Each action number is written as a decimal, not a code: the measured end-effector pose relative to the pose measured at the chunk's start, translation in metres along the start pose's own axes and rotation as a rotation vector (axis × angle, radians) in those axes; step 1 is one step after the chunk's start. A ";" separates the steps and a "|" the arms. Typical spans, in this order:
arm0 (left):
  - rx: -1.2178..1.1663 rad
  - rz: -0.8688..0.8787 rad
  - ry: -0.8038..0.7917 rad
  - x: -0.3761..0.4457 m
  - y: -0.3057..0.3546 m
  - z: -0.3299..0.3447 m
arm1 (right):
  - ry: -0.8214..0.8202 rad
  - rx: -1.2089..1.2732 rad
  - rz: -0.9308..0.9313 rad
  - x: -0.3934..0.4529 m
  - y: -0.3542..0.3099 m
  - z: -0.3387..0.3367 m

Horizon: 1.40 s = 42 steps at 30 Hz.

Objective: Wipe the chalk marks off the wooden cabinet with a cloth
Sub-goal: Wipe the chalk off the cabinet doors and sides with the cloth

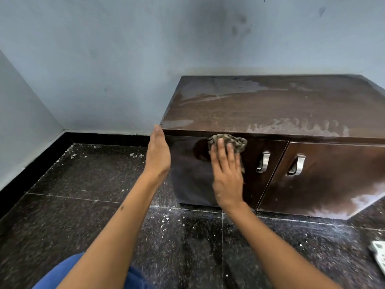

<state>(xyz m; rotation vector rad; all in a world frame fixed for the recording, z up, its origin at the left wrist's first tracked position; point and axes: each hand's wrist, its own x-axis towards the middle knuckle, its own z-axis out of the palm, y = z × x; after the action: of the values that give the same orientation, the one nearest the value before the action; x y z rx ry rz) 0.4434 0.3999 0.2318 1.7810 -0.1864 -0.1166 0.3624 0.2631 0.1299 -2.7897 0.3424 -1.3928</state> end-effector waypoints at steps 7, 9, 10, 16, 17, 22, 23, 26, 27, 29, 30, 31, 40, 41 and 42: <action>-0.125 0.003 0.005 0.008 -0.007 -0.003 | -0.098 -0.109 -0.382 0.018 -0.015 0.009; -0.133 -0.003 0.021 0.009 -0.006 -0.005 | -0.068 -0.152 -0.292 0.010 0.001 0.005; -0.136 -0.007 0.020 0.010 -0.005 -0.007 | -0.036 -0.151 -0.192 0.002 0.009 0.003; -0.174 0.021 -0.023 0.001 0.000 -0.011 | 0.000 0.046 0.107 -0.008 -0.002 0.004; -0.189 0.026 -0.034 -0.001 0.001 -0.011 | 0.001 0.055 0.111 -0.005 -0.010 0.006; -0.252 0.017 -0.019 -0.002 0.005 -0.011 | -0.051 0.033 -0.102 0.015 -0.048 0.021; -0.252 0.014 -0.019 -0.001 0.004 -0.012 | -0.074 0.007 -0.177 0.020 -0.056 0.022; -0.209 0.021 -0.043 -0.001 0.003 -0.017 | -0.156 -0.055 -0.293 0.030 -0.075 0.026; -0.200 0.015 -0.044 -0.001 0.004 -0.019 | -0.179 -0.068 -0.324 0.032 -0.076 0.027; -0.194 -0.018 -0.034 0.002 0.004 -0.022 | -0.195 -0.117 -0.423 0.033 -0.069 0.028; -0.190 -0.040 -0.030 0.003 0.005 -0.022 | -0.188 -0.133 -0.471 0.032 -0.061 0.027; -0.187 -0.059 -0.034 0.002 0.006 -0.020 | -0.176 -0.138 -0.494 0.030 -0.052 0.026; -0.187 -0.135 0.054 0.015 0.020 -0.027 | 0.001 -0.157 -0.278 0.014 -0.028 0.021; -0.202 -0.135 0.067 0.016 0.021 -0.029 | -0.014 -0.143 -0.293 0.021 -0.036 0.021; -0.209 -0.134 0.074 0.017 0.022 -0.031 | -0.034 -0.132 -0.321 0.026 -0.045 0.021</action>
<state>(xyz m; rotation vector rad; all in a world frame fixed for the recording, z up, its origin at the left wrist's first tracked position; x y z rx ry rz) 0.4643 0.4215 0.2599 1.5854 -0.0003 -0.1603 0.4030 0.3003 0.1422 -3.0809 -0.0188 -1.4208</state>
